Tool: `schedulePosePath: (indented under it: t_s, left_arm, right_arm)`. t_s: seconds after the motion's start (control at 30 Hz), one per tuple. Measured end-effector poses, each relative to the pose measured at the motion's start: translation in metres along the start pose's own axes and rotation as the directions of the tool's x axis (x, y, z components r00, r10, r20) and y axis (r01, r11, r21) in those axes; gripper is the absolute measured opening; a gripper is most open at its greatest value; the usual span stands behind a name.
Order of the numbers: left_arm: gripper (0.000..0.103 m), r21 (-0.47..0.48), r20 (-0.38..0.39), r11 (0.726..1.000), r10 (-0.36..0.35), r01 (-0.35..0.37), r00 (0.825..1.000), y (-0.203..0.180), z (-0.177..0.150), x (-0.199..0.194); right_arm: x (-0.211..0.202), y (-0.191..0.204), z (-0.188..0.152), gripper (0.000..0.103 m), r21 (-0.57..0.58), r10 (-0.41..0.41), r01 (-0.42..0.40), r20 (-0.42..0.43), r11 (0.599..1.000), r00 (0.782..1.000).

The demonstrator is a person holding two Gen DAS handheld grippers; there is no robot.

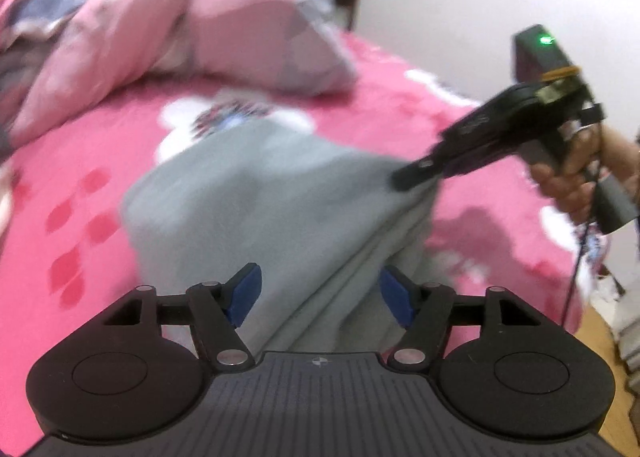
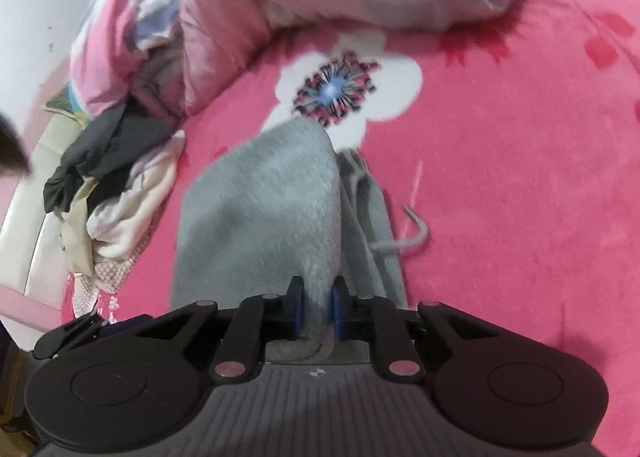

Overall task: Fold clothes
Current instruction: 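Open the left gripper and move it toward the right gripper's fold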

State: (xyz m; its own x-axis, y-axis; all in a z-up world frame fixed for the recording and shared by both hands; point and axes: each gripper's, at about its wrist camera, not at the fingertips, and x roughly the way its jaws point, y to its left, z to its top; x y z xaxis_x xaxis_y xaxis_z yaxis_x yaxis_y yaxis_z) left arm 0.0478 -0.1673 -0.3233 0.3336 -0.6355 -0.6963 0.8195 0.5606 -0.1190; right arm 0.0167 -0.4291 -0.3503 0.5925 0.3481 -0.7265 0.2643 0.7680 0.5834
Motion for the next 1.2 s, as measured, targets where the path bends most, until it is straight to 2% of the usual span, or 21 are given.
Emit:
schedulePosePath:
  t_s: [0.13,0.17,0.2,0.27,0.37,0.47,0.57,0.63,0.7,0.8,0.93,0.97,1.0,1.1,1.17,1.2]
  left_arm:
    - [0.069,0.148,-0.033,0.988,-0.030,0.034,0.999,-0.025,0.008,0.044]
    - [0.069,0.181,-0.035,0.983,-0.027,0.033,0.999,-0.031,0.010,0.052]
    - [0.070,0.212,-0.038,0.977,-0.024,0.031,0.999,-0.036,0.011,0.059]
    - [0.070,0.243,-0.035,0.970,-0.011,0.020,0.999,-0.042,0.014,0.070]
    - [0.071,0.248,-0.038,0.969,-0.002,0.011,0.999,-0.045,0.019,0.080]
    - [0.074,0.283,-0.047,0.959,0.007,0.007,0.999,-0.051,0.023,0.089]
    - [0.081,0.325,-0.057,0.946,0.020,-0.001,0.998,-0.058,0.024,0.096]
    - [0.084,0.352,-0.064,0.936,0.032,-0.008,0.997,-0.063,0.024,0.101]
    - [0.086,0.379,-0.065,0.925,0.053,-0.025,0.996,-0.069,0.023,0.104]
    - [0.085,0.425,-0.056,0.903,0.099,-0.066,0.994,-0.075,0.021,0.109]
    - [0.078,0.434,-0.026,0.892,0.155,-0.129,0.987,-0.079,0.026,0.114]
    - [0.072,0.426,-0.018,0.893,0.169,-0.145,0.985,-0.078,0.028,0.116]
    - [0.060,0.417,-0.013,0.895,0.178,-0.157,0.984,-0.077,0.030,0.118]
    - [0.046,0.380,-0.014,0.915,0.156,-0.139,0.988,-0.069,0.034,0.111]
    - [0.040,0.408,0.003,0.904,0.141,-0.130,0.990,-0.067,0.032,0.102]
    - [0.038,0.428,0.010,0.896,0.128,-0.120,0.992,-0.066,0.031,0.096]
  right_arm:
    - [0.004,-0.034,-0.003,0.027,0.210,0.046,-0.041,-0.020,0.977,0.999]
    - [-0.005,-0.042,-0.003,0.032,0.265,0.070,-0.074,0.022,0.961,0.997]
    - [-0.015,-0.051,-0.005,0.045,0.316,0.081,-0.103,0.080,0.943,0.993]
    - [-0.031,-0.073,-0.013,0.062,0.426,0.083,-0.153,0.179,0.892,0.980]
    - [-0.023,-0.102,-0.030,0.064,0.577,0.110,-0.201,0.188,0.792,0.976]
    - [0.002,-0.116,-0.042,0.065,0.677,0.181,-0.217,0.126,0.703,0.976]
    - [0.020,-0.116,-0.048,0.067,0.714,0.228,-0.229,0.100,0.662,0.968]
    - [0.023,-0.116,-0.051,0.067,0.730,0.265,-0.269,0.125,0.628,0.956]
    - [0.021,-0.112,-0.051,0.069,0.728,0.297,-0.307,0.147,0.613,0.944]
    - [0.015,-0.105,-0.046,0.069,0.706,0.341,-0.358,0.174,0.612,0.924]
    - [0.011,-0.102,-0.043,0.069,0.703,0.415,-0.436,0.217,0.561,0.884]
    - [0.011,-0.101,-0.043,0.069,0.705,0.429,-0.450,0.225,0.548,0.875]
    - [0.011,-0.101,-0.042,0.069,0.708,0.437,-0.459,0.232,0.537,0.869]
    - [0.010,-0.108,-0.045,0.069,0.722,0.456,-0.490,0.268,0.488,0.849]
    - [0.009,-0.115,-0.051,0.069,0.737,0.459,-0.519,0.316,0.432,0.830]
    - [0.008,-0.119,-0.054,0.069,0.746,0.447,-0.519,0.328,0.417,0.832]
